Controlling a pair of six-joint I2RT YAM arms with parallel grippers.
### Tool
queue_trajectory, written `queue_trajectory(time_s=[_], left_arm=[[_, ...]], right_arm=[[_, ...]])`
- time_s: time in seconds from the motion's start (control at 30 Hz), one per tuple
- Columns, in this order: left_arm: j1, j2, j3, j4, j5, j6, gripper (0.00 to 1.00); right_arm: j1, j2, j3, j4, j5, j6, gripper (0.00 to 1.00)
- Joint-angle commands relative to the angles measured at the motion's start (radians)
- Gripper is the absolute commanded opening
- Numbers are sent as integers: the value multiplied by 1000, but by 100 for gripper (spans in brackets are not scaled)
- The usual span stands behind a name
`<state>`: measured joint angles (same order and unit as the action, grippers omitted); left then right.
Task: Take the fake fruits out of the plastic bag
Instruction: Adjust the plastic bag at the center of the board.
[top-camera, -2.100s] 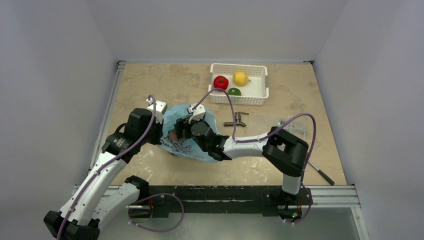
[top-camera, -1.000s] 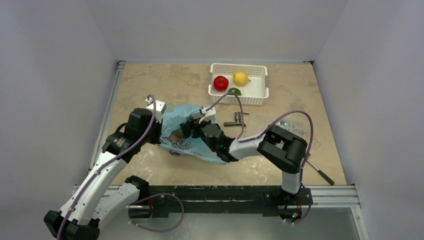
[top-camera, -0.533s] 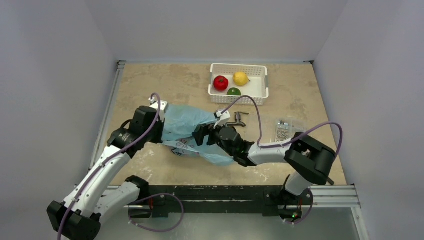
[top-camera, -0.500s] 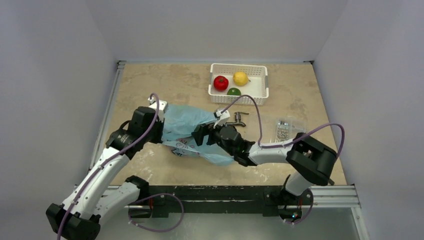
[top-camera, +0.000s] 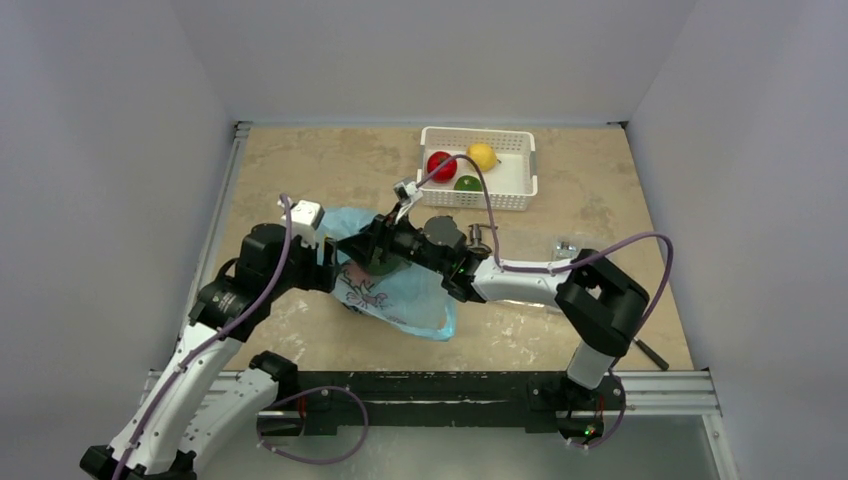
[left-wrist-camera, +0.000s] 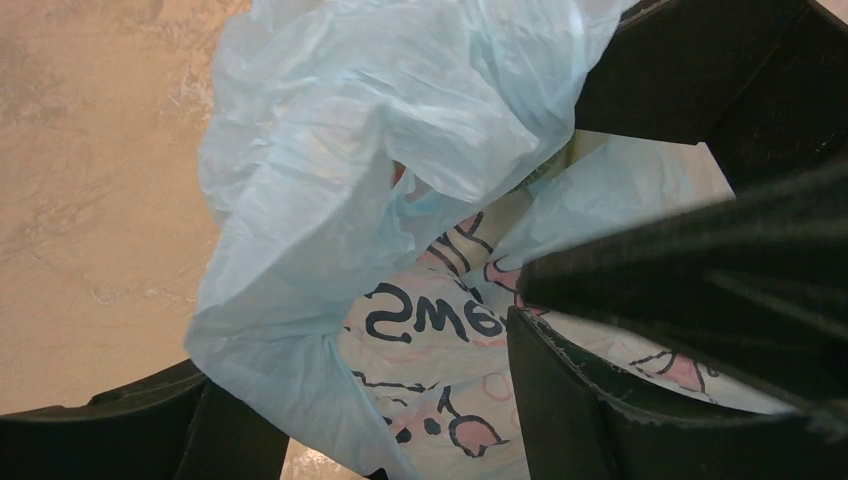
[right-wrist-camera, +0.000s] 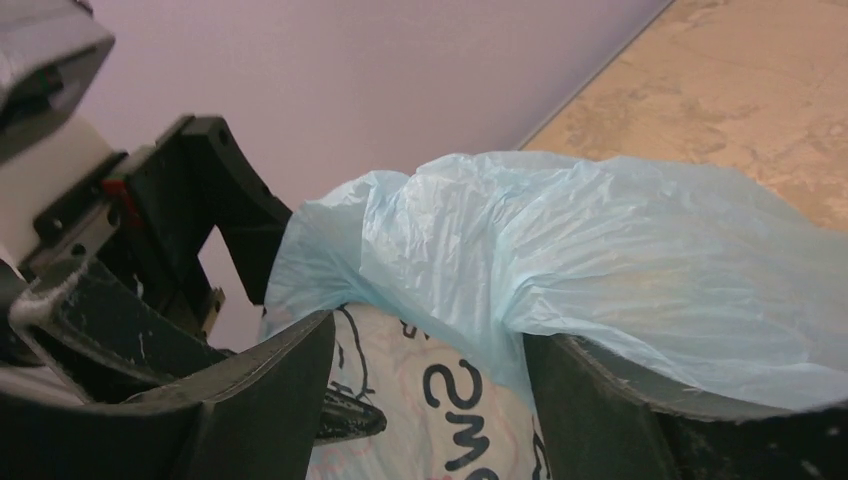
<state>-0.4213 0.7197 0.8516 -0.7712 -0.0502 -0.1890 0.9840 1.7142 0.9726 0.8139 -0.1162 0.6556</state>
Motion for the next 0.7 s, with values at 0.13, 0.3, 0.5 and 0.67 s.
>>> queue_trajectory(time_s=[0.13,0.3,0.5,0.67], left_arm=[[1,111,105,-32,-81,-19,85],[2,229,157,-29,-73,-14,99],[3,403,246,-62,-157,-6,60],[2,358,240,19,-110,43,7]], right_arm=[[-54,-47,-82,168,-164,174,65],[-54,-124,-147,36,-104,117,82],[-33,-233,-223,-157,54,-36,77],[22,-242,-238,-224,153,-118,46]])
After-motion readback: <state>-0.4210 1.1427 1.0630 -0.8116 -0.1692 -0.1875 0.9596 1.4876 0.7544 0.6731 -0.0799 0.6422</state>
